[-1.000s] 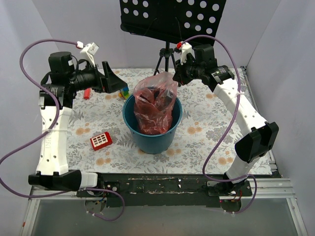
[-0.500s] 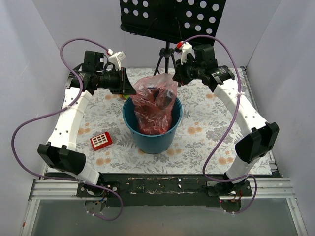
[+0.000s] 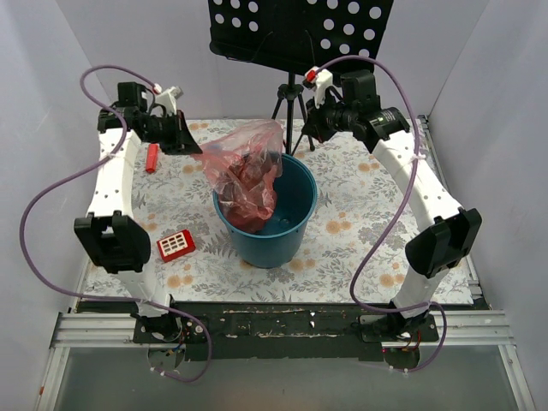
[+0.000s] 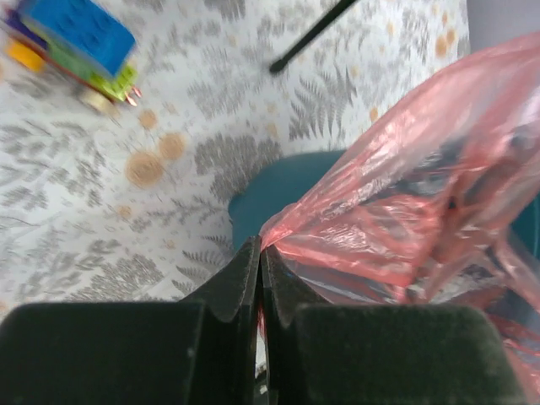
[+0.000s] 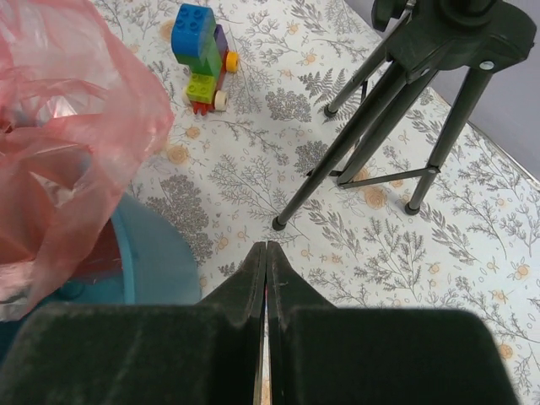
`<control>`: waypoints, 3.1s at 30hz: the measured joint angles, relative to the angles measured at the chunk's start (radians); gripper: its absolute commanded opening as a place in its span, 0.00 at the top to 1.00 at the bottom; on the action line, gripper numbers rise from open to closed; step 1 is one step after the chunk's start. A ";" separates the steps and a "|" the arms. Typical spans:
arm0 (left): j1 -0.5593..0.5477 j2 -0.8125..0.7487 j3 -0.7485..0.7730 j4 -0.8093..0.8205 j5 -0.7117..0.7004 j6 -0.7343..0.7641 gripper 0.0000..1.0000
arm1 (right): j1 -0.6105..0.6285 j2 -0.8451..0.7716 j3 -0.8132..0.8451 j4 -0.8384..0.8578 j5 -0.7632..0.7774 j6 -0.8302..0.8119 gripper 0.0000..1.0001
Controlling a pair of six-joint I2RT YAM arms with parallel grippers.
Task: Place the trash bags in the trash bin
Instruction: Place the trash bag in the trash bin.
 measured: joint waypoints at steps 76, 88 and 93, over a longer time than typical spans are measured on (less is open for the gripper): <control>-0.019 0.180 0.042 -0.027 0.306 0.068 0.93 | -0.058 0.026 -0.102 0.144 -0.224 0.366 0.99; -0.019 0.289 0.081 0.022 0.270 0.052 0.93 | -0.188 0.010 -0.166 0.121 -0.254 0.357 0.99; -0.019 0.327 0.045 -0.003 0.283 0.084 0.93 | -0.187 0.010 -0.205 0.109 -0.255 0.360 0.99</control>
